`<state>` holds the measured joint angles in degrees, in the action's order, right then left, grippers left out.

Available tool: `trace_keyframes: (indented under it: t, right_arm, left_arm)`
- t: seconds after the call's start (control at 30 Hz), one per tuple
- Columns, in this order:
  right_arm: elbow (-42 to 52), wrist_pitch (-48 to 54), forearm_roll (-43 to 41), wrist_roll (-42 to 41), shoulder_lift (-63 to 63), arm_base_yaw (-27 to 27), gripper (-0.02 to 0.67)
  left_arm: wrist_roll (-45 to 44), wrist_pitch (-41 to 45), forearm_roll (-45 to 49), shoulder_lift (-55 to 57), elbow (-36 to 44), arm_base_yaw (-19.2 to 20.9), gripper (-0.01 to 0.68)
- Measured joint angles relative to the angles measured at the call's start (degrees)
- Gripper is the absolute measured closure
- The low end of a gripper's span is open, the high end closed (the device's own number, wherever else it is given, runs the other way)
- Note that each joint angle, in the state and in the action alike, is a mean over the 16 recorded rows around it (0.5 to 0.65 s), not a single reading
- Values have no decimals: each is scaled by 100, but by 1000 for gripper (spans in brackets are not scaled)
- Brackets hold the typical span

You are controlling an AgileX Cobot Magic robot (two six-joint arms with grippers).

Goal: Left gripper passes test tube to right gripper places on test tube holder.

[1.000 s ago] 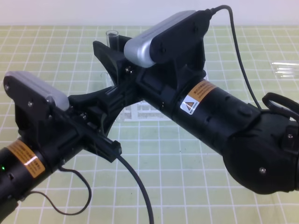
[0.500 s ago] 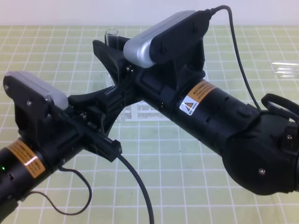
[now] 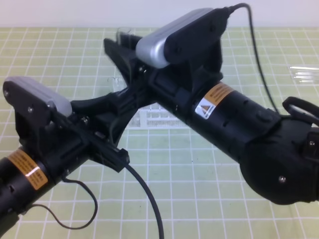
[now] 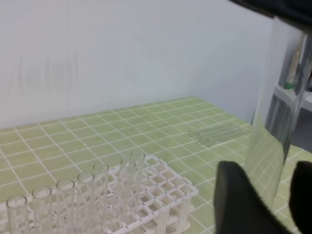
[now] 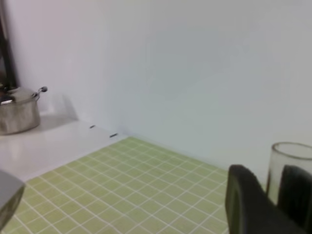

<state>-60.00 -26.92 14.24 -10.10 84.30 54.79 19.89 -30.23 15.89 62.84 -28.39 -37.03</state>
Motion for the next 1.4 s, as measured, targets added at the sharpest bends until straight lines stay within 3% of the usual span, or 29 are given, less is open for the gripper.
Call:
trace_keyframes:
  t: [0.3, 0.4, 0.77, 0.93, 1.17, 1.4]
  right_arm:
    - [0, 18, 226, -352, -38, -37, 557]
    - [0, 78, 380, -524, -77, -70, 557]
    - [0, 459, 798, -915, -251, -188, 557]
    - [0, 586, 793, -921, -282, -196, 557]
    - [0, 643, 783, -927, -287, -196, 557]
    - [0, 655, 777, -976, -287, -196, 558]
  left_arm:
    - [9, 178, -13, -159, 0, 0, 329]
    - [9, 379, -6, -339, 1, 1, 347]
    - [9, 2134, 266, -1858, 1, 2, 592]
    - [9, 3081, 373, -2851, 43, 1, 667]
    - [9, 3738, 226, -4369, 446, 1, 673]
    - [9, 3661, 33, -5502, 1229, 0, 674]
